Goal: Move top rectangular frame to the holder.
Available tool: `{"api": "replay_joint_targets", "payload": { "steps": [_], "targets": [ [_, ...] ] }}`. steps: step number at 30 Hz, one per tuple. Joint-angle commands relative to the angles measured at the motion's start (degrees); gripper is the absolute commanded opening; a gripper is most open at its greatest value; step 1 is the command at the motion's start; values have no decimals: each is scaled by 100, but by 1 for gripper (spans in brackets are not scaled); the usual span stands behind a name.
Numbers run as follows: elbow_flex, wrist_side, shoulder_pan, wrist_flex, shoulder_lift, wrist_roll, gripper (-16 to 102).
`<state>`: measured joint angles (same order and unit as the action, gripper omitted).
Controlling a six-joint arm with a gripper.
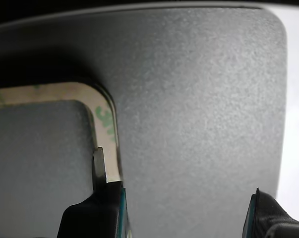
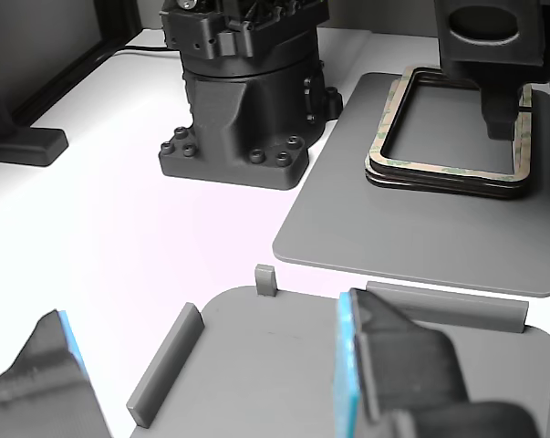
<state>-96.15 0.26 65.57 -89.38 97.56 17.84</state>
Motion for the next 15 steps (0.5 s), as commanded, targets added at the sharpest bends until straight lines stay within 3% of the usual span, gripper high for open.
{"api": "replay_joint_targets", "payload": {
  "steps": [1,8,15],
  "targets": [
    [-149,-62,-9,281,193,-9,99],
    [-510,-9,105,756,132,-360,95],
    [-642,-220,149,800,44,-431,100]
  ]
}}
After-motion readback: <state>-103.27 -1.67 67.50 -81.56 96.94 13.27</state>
